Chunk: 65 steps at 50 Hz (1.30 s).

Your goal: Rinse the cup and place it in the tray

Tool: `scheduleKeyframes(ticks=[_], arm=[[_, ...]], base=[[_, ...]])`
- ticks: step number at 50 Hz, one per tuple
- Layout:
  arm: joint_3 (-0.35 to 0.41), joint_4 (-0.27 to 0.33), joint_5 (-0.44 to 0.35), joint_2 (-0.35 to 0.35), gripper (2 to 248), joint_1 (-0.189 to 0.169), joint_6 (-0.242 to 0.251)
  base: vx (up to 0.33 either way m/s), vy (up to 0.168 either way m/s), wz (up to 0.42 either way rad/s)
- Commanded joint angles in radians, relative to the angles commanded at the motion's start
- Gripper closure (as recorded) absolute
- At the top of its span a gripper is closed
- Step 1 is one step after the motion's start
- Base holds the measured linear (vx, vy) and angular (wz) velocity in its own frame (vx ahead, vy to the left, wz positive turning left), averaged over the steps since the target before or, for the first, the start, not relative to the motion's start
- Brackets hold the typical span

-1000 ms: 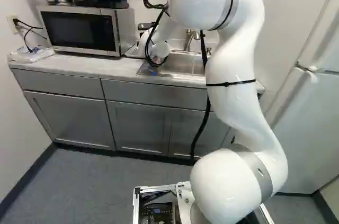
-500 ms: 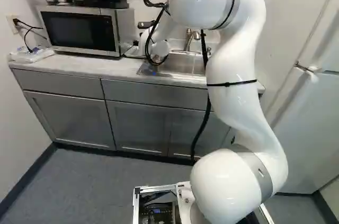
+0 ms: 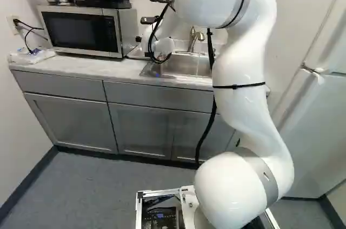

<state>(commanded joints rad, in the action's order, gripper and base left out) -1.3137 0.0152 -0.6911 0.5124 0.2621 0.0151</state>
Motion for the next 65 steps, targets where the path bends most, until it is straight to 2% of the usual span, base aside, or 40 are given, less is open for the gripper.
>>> scheduleKeyframes(ticks=[17, 44, 65], arm=[[-0.013, 0.000, 0.005, -0.019, 3, 0.000, 0.000], [-0.037, 0.000, 0.063, -0.046, 3, -0.001, 0.000], [-0.044, 0.000, 0.097, -0.076, 3, -0.020, 0.000]], base=[[0.000, 0.000, 0.000], [0.000, 0.000, 0.000], [0.000, 0.000, 0.000]])
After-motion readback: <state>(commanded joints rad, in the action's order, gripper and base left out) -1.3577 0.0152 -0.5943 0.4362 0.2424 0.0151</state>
